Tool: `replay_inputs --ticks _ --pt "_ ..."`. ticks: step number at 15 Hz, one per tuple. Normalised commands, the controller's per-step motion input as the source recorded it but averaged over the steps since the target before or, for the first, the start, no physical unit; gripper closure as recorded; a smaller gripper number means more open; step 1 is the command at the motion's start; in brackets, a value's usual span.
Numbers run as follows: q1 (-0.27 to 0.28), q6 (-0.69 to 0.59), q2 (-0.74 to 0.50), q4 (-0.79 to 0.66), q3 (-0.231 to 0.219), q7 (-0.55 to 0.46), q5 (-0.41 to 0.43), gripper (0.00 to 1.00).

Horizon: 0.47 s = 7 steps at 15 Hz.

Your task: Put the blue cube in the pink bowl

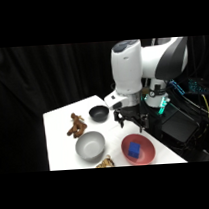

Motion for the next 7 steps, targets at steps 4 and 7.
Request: replay_inputs --ticks 4,7 --pt "0.031 -0.3 -0.29 0.12 -0.054 0.07 0.034 0.0" --pt "0.042 -0.24 -0.22 0.13 -0.058 0.07 0.005 0.0"
